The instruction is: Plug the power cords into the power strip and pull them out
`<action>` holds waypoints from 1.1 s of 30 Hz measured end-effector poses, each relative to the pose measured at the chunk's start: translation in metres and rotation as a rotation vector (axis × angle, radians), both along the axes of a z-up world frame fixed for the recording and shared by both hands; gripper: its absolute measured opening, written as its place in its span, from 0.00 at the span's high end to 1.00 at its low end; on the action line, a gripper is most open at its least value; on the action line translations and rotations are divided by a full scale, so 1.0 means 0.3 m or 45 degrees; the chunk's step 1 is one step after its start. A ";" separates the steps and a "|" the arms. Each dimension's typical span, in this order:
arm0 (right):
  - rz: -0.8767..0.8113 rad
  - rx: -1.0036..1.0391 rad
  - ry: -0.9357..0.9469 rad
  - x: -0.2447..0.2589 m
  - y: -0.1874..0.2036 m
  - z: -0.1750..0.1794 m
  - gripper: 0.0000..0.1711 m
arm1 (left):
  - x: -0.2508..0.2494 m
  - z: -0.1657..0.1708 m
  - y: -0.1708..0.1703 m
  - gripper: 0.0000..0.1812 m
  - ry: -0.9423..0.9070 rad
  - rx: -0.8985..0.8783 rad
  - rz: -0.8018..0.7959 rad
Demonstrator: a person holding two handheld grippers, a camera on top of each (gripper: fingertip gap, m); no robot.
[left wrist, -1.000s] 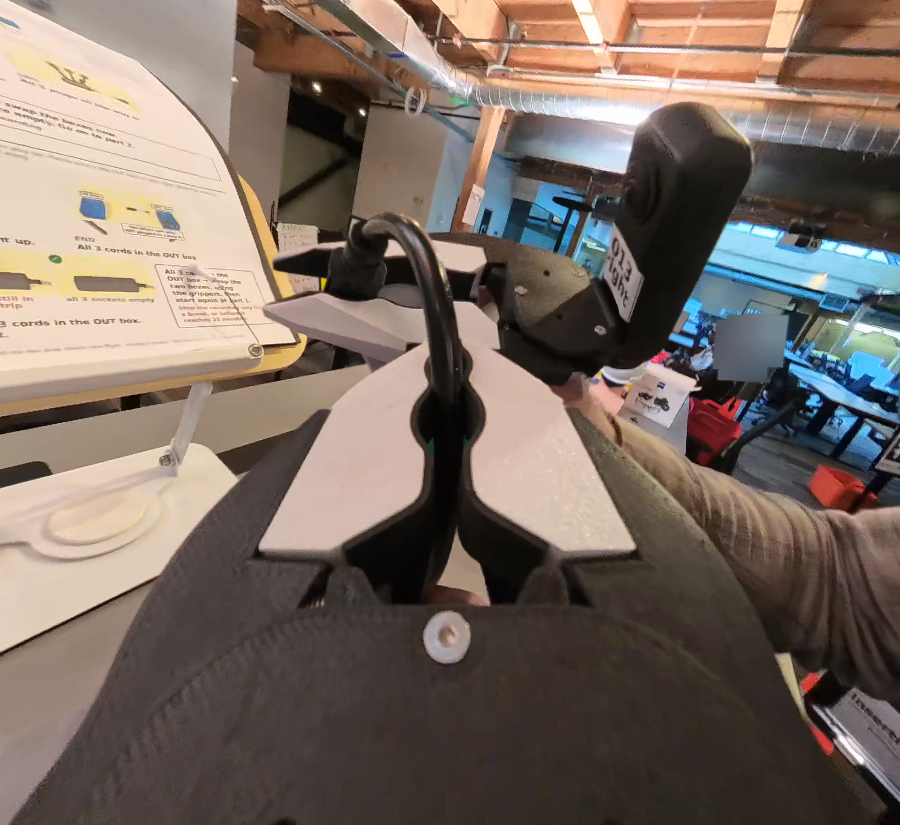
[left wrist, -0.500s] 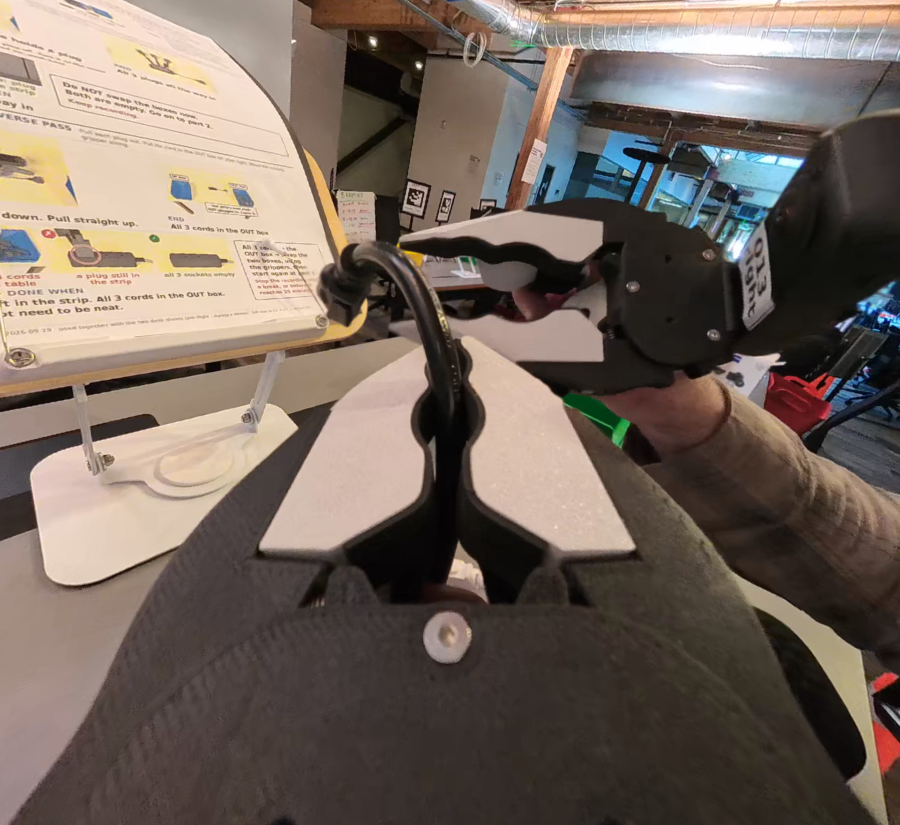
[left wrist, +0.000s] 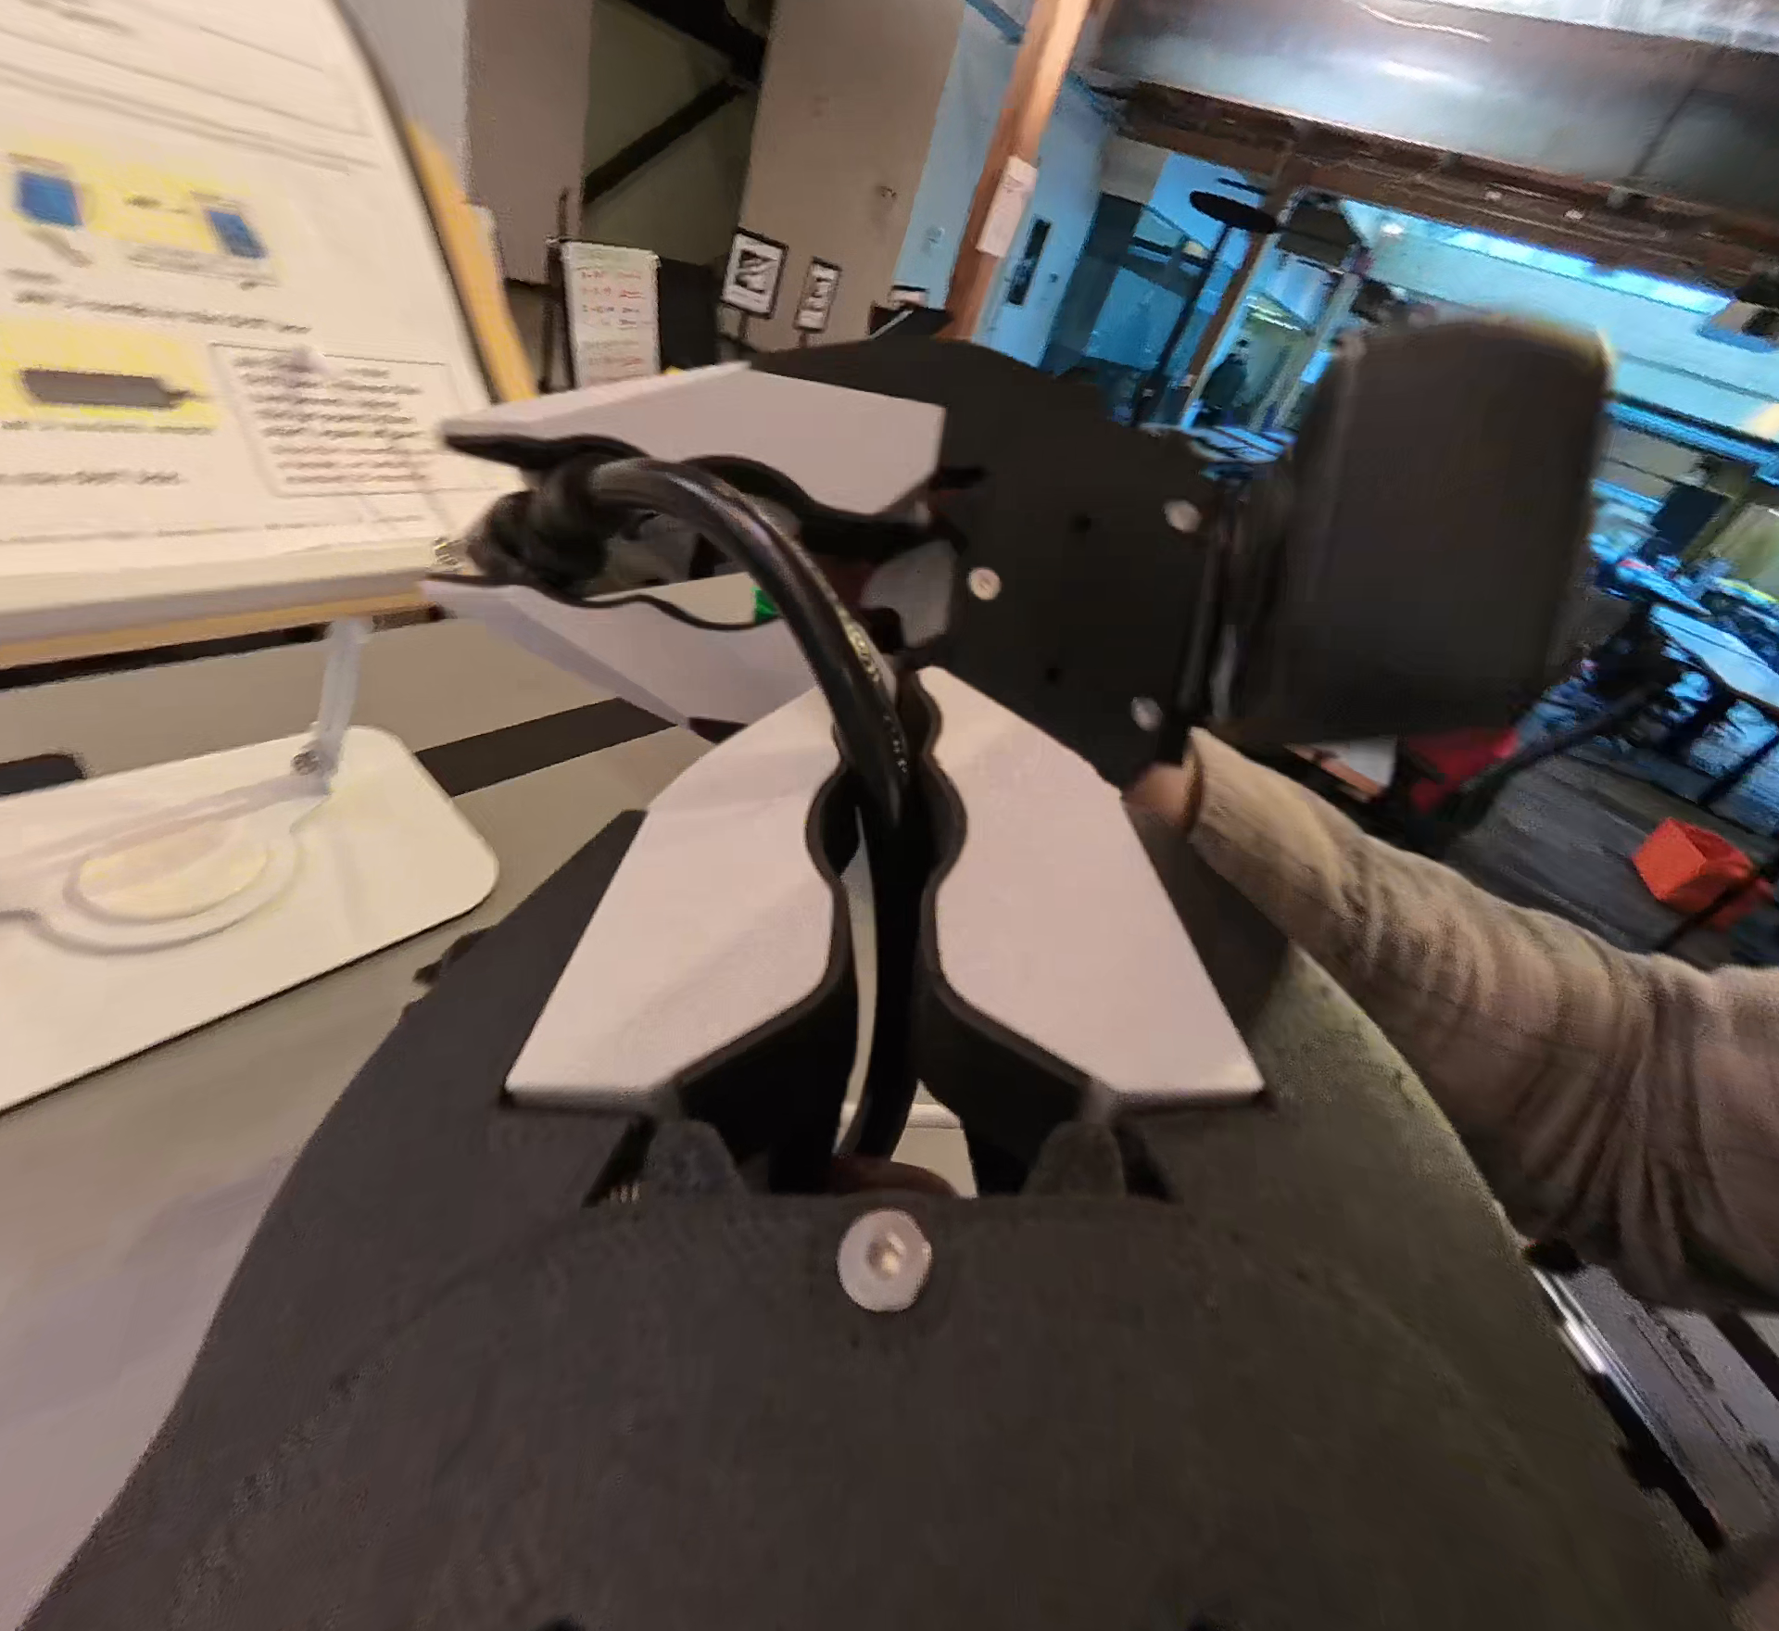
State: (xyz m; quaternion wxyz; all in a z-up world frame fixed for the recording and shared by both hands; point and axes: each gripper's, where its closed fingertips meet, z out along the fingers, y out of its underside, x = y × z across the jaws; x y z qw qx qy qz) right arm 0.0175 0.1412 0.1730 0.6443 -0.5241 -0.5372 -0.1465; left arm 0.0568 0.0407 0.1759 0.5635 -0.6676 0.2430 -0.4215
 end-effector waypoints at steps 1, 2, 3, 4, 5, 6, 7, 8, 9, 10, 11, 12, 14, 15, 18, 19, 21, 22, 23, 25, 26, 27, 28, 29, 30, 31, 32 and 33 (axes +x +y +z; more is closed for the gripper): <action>0.038 -0.048 0.094 0.004 -0.006 0.016 0.87 | 0.017 0.021 -0.024 0.94 -0.024 0.034 -0.056; 0.070 -0.081 0.155 0.010 -0.009 0.028 0.87 | 0.022 0.050 -0.043 0.89 -0.056 0.072 -0.094; 0.132 -0.112 0.233 0.011 -0.020 0.045 0.88 | 0.018 0.075 -0.054 0.80 -0.070 0.104 -0.111; 0.196 -0.164 0.325 0.014 -0.031 0.059 0.88 | 0.012 0.104 -0.069 0.74 -0.095 0.140 -0.145; 0.244 -0.226 0.409 0.019 -0.036 0.068 0.88 | 0.000 0.138 -0.086 0.71 -0.141 0.177 -0.190; 0.304 -0.270 0.482 0.024 -0.046 0.079 0.88 | -0.024 0.169 -0.095 0.70 -0.190 0.209 -0.211; 0.353 -0.302 0.560 0.032 -0.055 0.095 0.89 | -0.054 0.198 -0.099 0.69 -0.237 0.245 -0.226; 0.391 -0.356 0.628 0.041 -0.062 0.105 0.89 | -0.089 0.217 -0.088 0.70 -0.256 0.285 -0.208; 0.445 -0.422 0.685 0.041 -0.074 0.111 0.89 | -0.127 0.220 -0.055 0.71 -0.214 0.335 -0.126; 0.503 -0.481 0.744 0.040 -0.089 0.119 0.89 | -0.153 0.214 -0.027 0.72 -0.115 0.424 -0.045; 0.556 -0.541 0.807 0.037 -0.103 0.129 0.89 | -0.167 0.205 -0.007 0.73 0.015 0.537 0.021; 0.616 -0.625 0.864 0.030 -0.119 0.135 0.89 | -0.173 0.192 0.012 0.74 0.159 0.651 0.091; 0.731 -0.784 1.004 0.017 -0.148 0.155 0.88 | -0.163 0.166 0.035 0.72 0.431 0.875 0.192; 0.787 -0.871 1.076 0.012 -0.163 0.165 0.88 | -0.158 0.154 0.050 0.71 0.560 0.988 0.257; 0.922 -1.092 1.256 -0.003 -0.201 0.185 0.86 | -0.118 0.107 0.079 0.65 0.914 1.333 0.395; 0.968 -1.159 1.285 -0.011 -0.219 0.184 0.88 | -0.108 0.107 0.085 0.64 0.960 1.418 0.446; 1.026 -1.273 1.319 -0.027 -0.249 0.171 0.88 | -0.087 0.115 0.081 0.69 0.954 1.501 0.488; 1.060 -1.325 1.307 -0.037 -0.270 0.160 0.88 | -0.092 0.133 0.084 0.72 0.929 1.526 0.544; 1.084 -1.364 1.299 -0.045 -0.288 0.150 0.88 | -0.095 0.134 0.095 0.74 0.944 1.530 0.567; 1.121 -1.409 1.313 -0.048 -0.313 0.143 0.89 | -0.080 0.114 0.091 0.81 0.955 1.546 0.501; 1.132 -1.429 1.309 -0.045 -0.322 0.140 0.88 | -0.076 0.112 0.083 0.85 0.936 1.554 0.488; 1.126 -1.429 1.293 -0.042 -0.326 0.132 0.88 | -0.073 0.103 0.080 0.85 0.945 1.544 0.470; 1.131 -1.432 1.276 -0.039 -0.333 0.128 0.88 | -0.069 0.098 0.073 0.85 0.946 1.548 0.448; 1.130 -1.439 1.256 -0.036 -0.338 0.123 0.87 | -0.065 0.093 0.069 0.86 0.953 1.552 0.431; 1.111 -1.452 1.227 -0.034 -0.338 0.113 0.87 | -0.064 0.089 0.067 0.87 0.967 1.551 0.409; 1.105 -1.466 1.183 -0.032 -0.342 0.102 0.84 | -0.063 0.087 0.066 0.87 0.993 1.562 0.389; 1.101 -1.468 1.124 -0.029 -0.350 0.091 0.83 | -0.059 0.081 0.063 0.87 1.021 1.570 0.351; 1.081 -1.460 1.050 -0.026 -0.355 0.077 0.83 | -0.054 0.072 0.063 0.87 1.046 1.551 0.306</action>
